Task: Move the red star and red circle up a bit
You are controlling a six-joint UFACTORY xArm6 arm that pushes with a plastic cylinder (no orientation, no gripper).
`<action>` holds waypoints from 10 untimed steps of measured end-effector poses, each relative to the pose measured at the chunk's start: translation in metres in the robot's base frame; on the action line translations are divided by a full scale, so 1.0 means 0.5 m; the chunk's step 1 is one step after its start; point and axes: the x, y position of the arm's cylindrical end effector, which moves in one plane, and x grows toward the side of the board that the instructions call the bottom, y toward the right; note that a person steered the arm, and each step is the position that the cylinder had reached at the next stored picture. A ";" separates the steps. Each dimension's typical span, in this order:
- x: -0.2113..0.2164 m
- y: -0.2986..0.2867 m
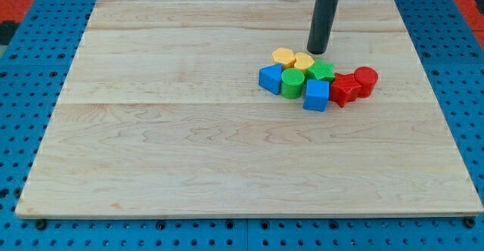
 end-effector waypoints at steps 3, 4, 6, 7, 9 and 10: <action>-0.001 0.196; 0.138 0.225; 0.247 0.162; 0.285 0.145; 0.285 0.034; 0.284 -0.001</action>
